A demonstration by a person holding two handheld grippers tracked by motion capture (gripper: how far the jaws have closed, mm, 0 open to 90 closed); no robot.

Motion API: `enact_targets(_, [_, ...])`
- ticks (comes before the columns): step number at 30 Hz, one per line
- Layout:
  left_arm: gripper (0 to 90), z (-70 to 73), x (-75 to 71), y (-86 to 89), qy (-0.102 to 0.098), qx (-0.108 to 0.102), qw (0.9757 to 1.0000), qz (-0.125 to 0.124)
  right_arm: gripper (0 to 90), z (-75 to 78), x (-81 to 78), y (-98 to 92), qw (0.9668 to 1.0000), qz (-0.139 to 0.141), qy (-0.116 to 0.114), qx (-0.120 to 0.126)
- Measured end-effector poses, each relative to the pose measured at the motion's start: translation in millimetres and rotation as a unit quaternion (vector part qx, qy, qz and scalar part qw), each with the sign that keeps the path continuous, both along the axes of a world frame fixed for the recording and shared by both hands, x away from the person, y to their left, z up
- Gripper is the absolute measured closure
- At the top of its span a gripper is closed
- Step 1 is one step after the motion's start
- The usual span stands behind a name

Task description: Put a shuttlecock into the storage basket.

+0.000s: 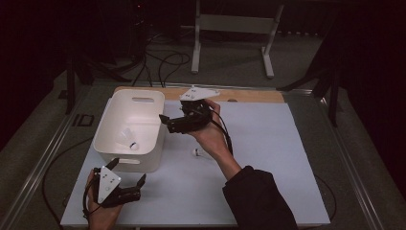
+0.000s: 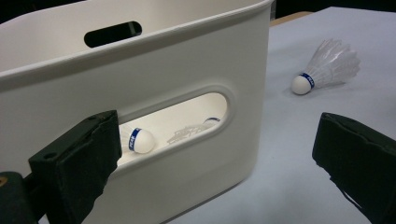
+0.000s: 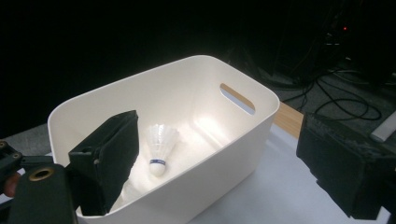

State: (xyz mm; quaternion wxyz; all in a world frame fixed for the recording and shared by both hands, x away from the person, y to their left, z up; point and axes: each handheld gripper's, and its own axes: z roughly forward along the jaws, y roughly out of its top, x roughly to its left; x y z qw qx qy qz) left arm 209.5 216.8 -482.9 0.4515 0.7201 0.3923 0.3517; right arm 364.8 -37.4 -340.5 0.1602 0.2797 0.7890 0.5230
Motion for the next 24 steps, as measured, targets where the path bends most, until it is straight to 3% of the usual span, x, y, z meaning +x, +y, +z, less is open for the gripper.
enact_targets(24, [1.8, -0.1, 0.5, -0.5, 0.001, 0.001, 1.0000, -0.001, 11.6, -5.6, 7.6, -29.7, 0.9991, -0.038, 0.009, 0.016])
